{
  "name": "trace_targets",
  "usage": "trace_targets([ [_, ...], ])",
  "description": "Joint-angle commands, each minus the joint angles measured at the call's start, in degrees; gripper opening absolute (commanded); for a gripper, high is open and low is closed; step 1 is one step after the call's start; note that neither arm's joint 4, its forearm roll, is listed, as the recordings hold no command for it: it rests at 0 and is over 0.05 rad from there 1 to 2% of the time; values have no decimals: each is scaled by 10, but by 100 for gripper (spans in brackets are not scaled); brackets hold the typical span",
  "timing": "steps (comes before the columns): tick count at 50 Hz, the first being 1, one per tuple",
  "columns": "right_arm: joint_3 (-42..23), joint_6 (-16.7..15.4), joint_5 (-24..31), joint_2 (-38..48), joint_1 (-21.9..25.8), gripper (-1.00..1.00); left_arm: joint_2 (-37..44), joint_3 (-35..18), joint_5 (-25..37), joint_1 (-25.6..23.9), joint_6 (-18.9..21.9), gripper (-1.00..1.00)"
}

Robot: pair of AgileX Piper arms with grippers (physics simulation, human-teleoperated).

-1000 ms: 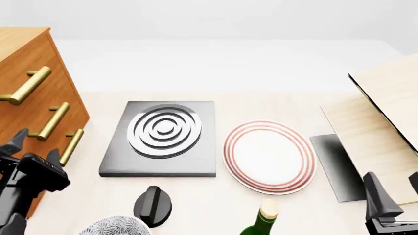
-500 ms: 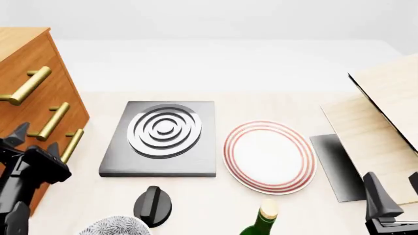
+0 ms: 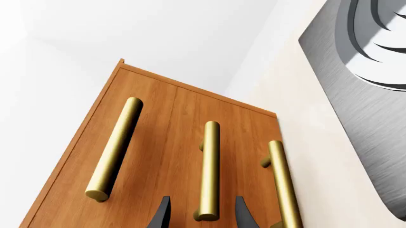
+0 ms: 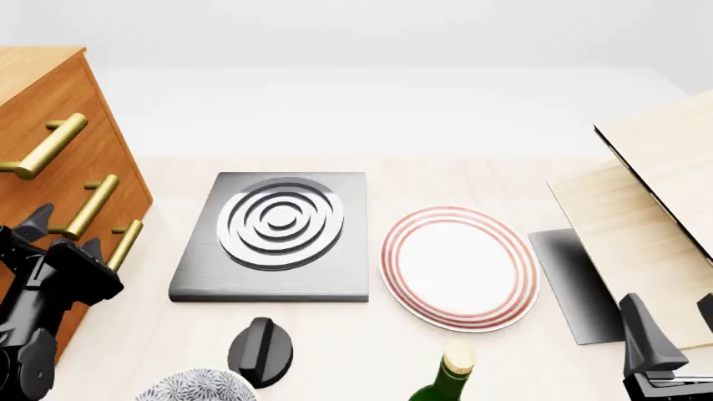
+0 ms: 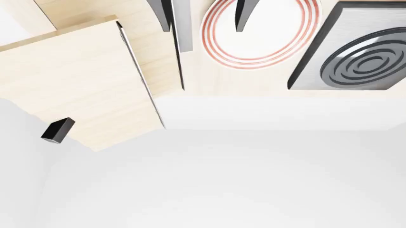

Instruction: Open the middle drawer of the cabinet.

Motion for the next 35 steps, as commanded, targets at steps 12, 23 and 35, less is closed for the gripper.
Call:
trace_targets([
  [12,0,0,0,0,0,100,48,-42,0,15,9,100],
  [23,0,0,-1,0,0,100,73,-67,0,20,14,100],
  [35,0,0,0,0,0,100,72,-67,0,22,19,-100],
])
